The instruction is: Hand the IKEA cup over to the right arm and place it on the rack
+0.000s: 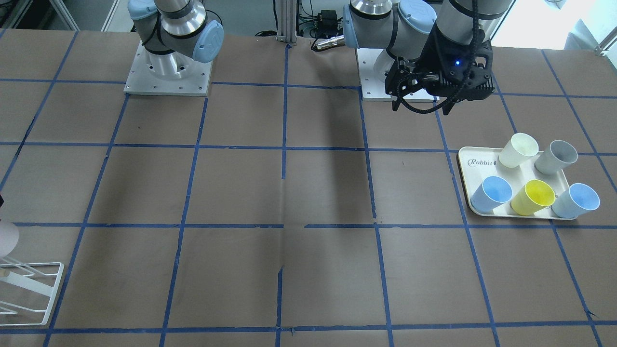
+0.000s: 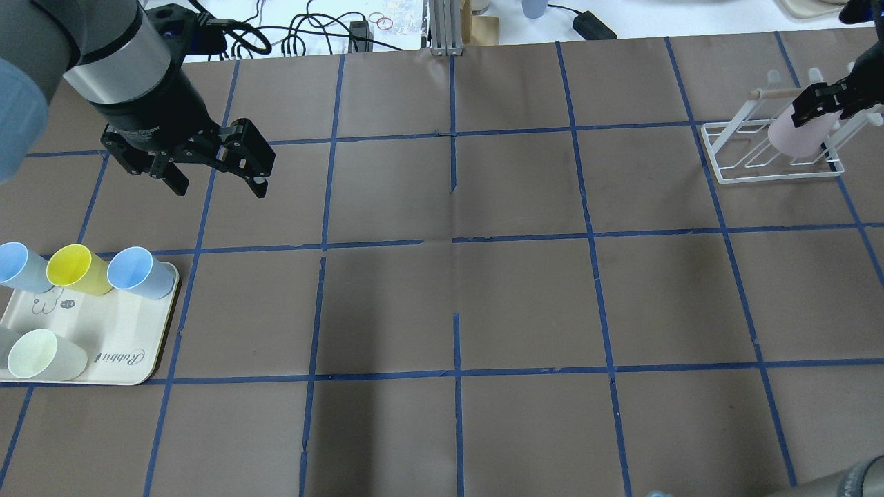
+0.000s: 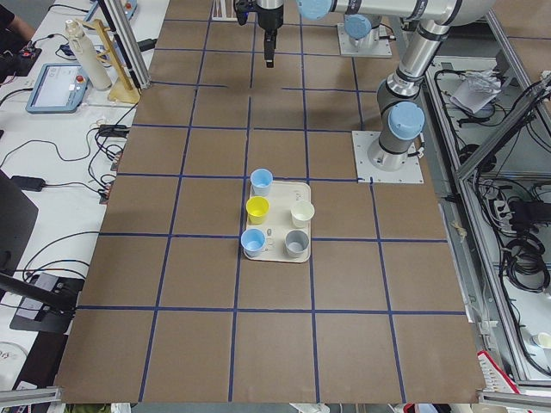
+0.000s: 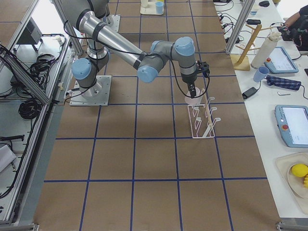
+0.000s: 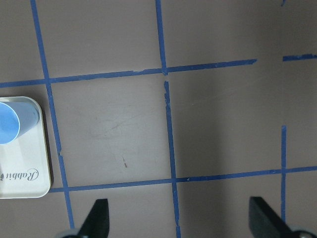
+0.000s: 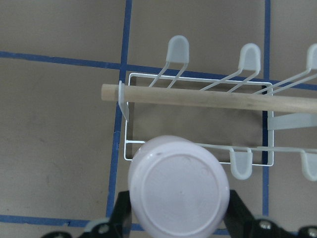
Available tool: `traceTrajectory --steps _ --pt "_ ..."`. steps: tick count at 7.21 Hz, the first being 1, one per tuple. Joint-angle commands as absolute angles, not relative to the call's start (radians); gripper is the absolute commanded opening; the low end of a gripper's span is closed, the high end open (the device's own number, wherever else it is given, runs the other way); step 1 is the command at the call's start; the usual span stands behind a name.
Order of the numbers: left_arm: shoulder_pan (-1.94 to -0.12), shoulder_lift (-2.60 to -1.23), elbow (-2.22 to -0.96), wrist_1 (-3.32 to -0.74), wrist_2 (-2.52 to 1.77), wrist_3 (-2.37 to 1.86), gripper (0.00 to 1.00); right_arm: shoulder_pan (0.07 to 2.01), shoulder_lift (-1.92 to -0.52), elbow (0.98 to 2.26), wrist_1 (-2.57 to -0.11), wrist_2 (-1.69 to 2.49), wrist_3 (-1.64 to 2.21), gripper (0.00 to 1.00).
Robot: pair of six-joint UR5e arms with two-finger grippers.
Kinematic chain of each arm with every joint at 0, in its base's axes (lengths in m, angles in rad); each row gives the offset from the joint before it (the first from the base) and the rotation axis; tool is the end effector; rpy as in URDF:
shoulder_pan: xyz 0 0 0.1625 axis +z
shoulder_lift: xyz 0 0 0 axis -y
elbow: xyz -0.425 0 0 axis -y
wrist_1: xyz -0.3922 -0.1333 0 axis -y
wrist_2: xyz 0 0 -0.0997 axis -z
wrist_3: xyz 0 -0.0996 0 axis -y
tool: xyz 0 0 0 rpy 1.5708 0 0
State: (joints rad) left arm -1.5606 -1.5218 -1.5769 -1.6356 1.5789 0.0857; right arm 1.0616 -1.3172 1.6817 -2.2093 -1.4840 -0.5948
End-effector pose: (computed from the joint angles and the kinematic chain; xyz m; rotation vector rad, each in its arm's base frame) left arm -0.1277 -0.4698 0.5021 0.1184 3.1321 0.0349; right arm -0.1666 -0.5895 0.3655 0.1484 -3.0383 0.4264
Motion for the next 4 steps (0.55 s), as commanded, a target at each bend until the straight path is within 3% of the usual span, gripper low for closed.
traceTrajectory --steps 1,4 --pt "-1.559 -1.528 -1.575 -1.609 1.578 0.087 1.0 1.062 -1.296 1.683 -2.212 -1.48 -0.588 0.04" --pt "-1.559 -1.523 -1.575 -1.608 1.58 0.087 1.0 1.062 -1.263 1.683 -2.212 -1.48 -0.586 0.05"
